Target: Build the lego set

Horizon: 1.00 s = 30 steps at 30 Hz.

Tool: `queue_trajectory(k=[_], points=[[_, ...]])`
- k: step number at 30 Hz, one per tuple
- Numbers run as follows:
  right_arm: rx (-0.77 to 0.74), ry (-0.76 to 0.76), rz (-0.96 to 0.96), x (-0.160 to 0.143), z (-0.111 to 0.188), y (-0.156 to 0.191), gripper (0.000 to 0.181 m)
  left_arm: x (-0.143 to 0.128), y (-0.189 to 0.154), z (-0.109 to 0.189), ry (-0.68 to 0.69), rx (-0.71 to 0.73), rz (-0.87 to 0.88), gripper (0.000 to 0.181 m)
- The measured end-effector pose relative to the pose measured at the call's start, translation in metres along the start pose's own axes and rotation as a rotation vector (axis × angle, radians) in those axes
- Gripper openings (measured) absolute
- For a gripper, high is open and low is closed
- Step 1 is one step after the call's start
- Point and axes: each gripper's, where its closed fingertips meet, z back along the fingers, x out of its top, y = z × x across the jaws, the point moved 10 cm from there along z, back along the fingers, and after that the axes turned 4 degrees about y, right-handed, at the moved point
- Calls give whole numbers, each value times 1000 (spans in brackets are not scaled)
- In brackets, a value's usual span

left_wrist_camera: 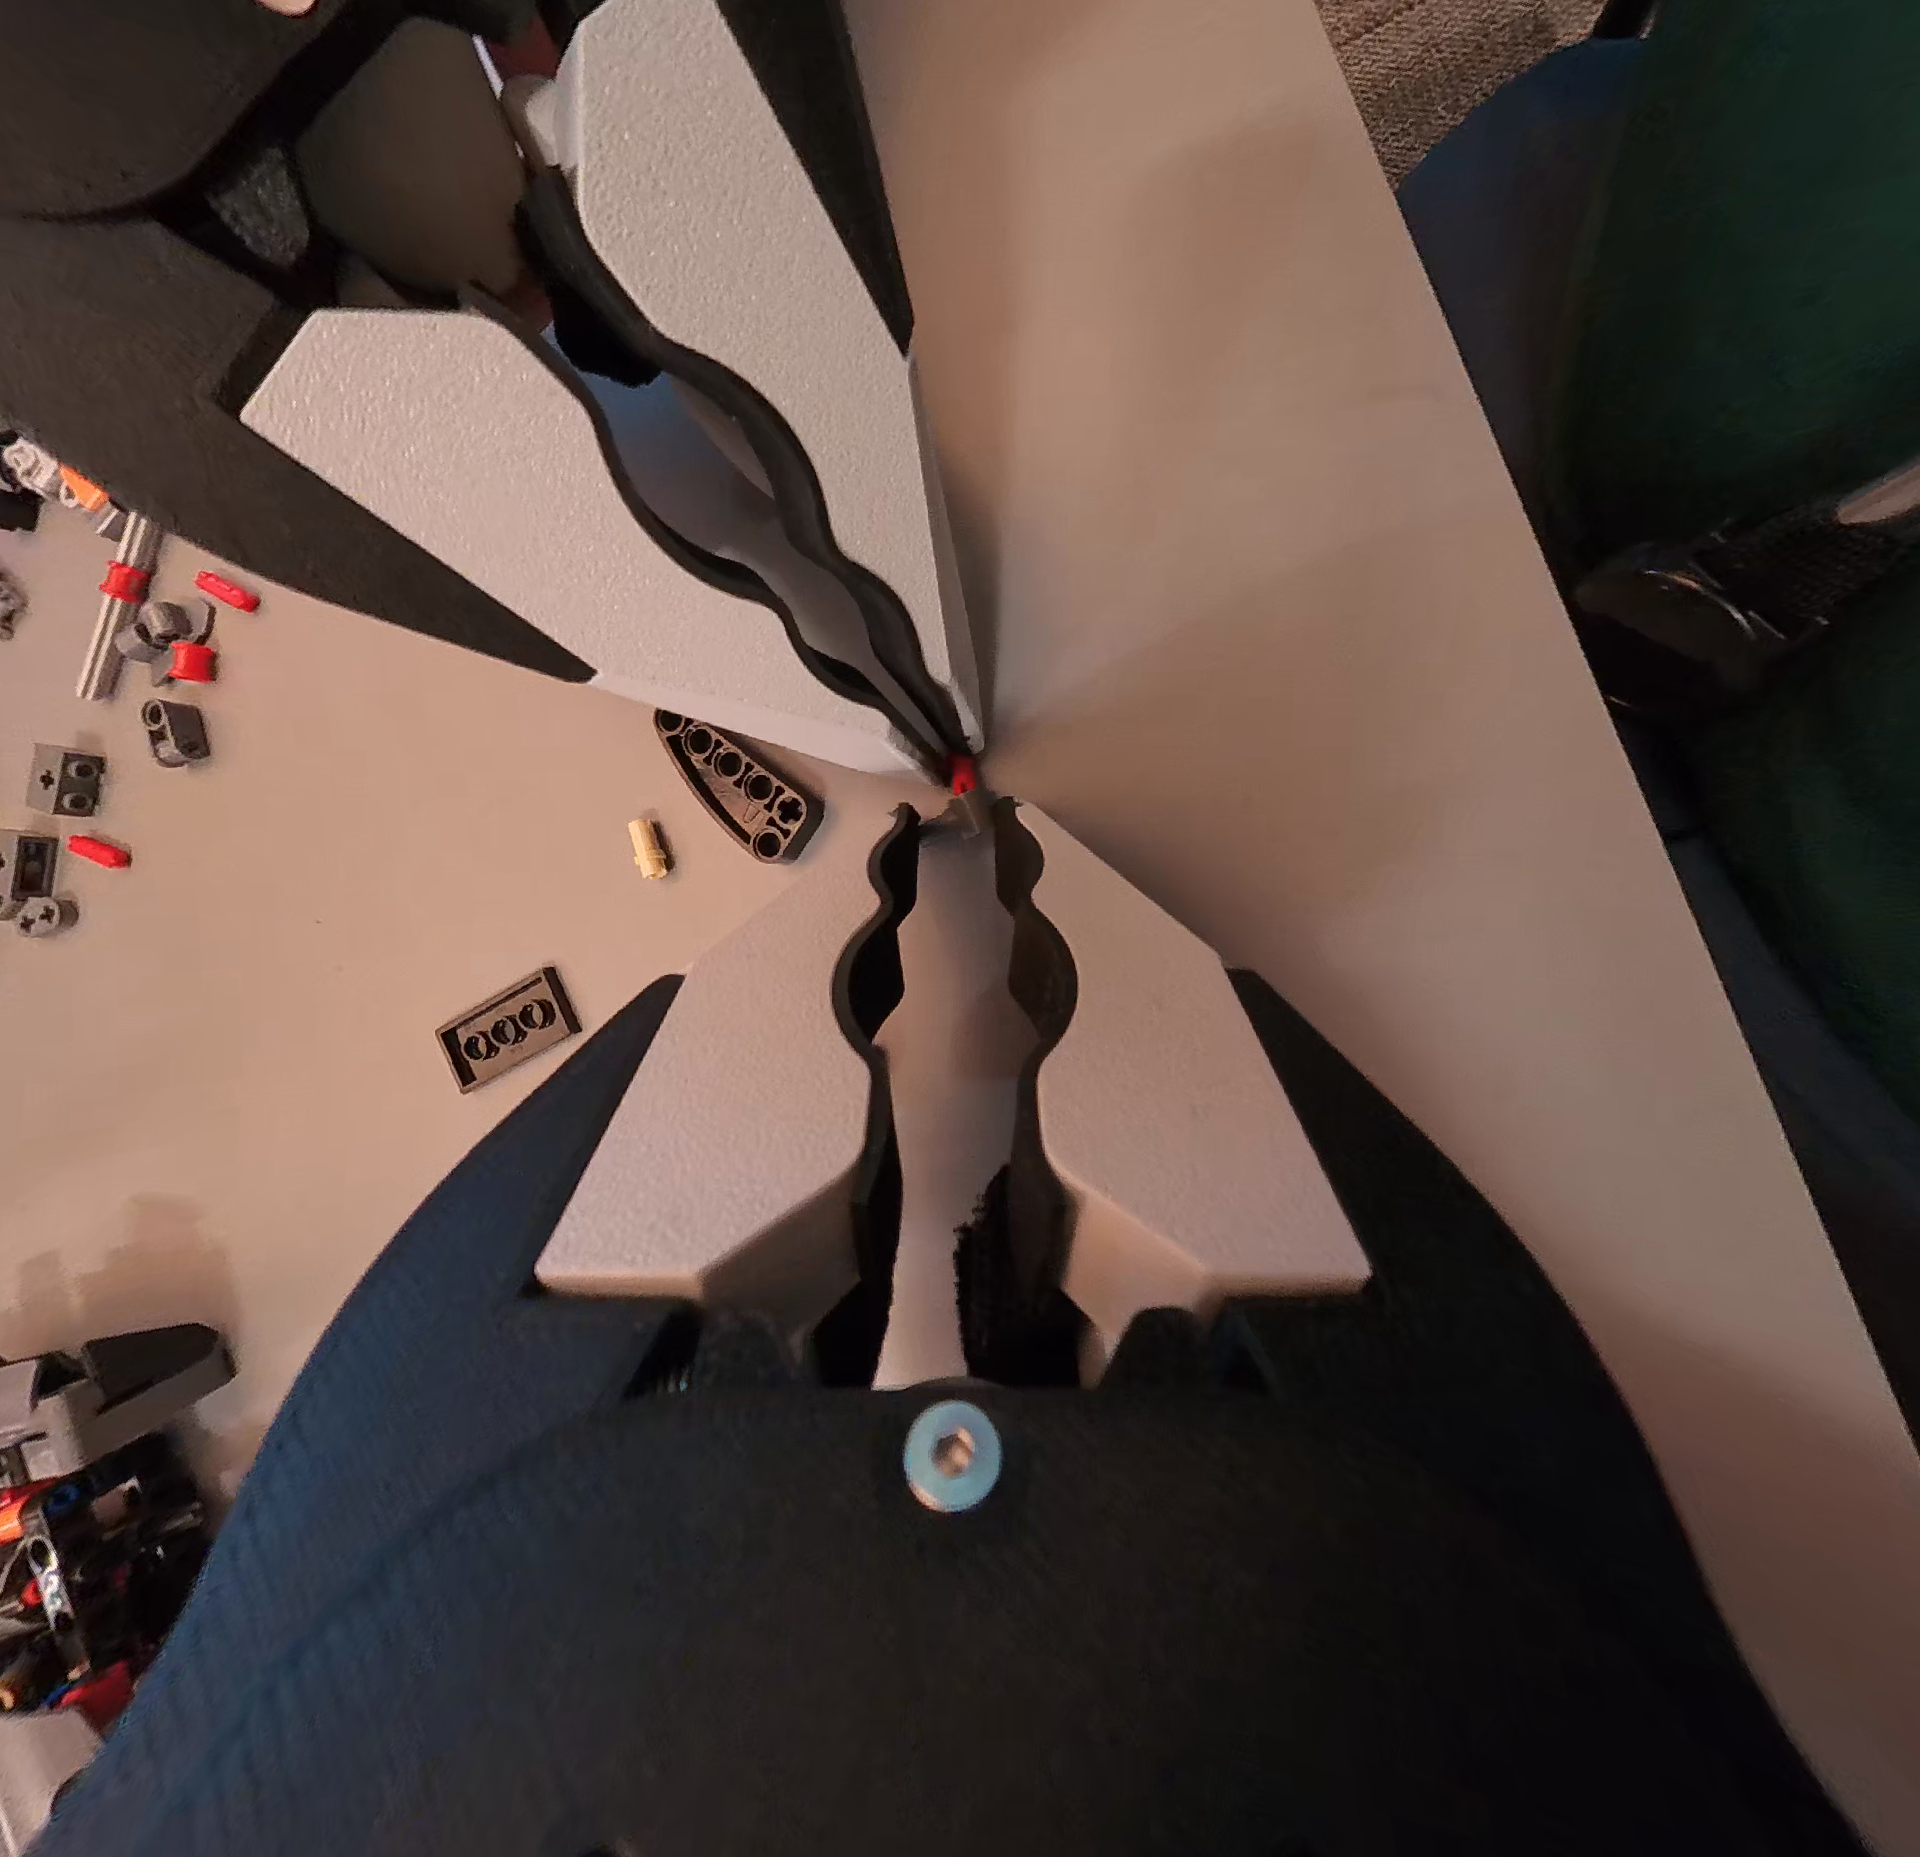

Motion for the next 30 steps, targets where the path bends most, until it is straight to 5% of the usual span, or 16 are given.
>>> queue_trajectory(k=[17,30], points=[[16,109,2,10,0,-1,1,5,5,-1,37,-45,37,13],[101,50,-86,5,-1,-9,1,2,11,-3,-9,-103,73,13]])
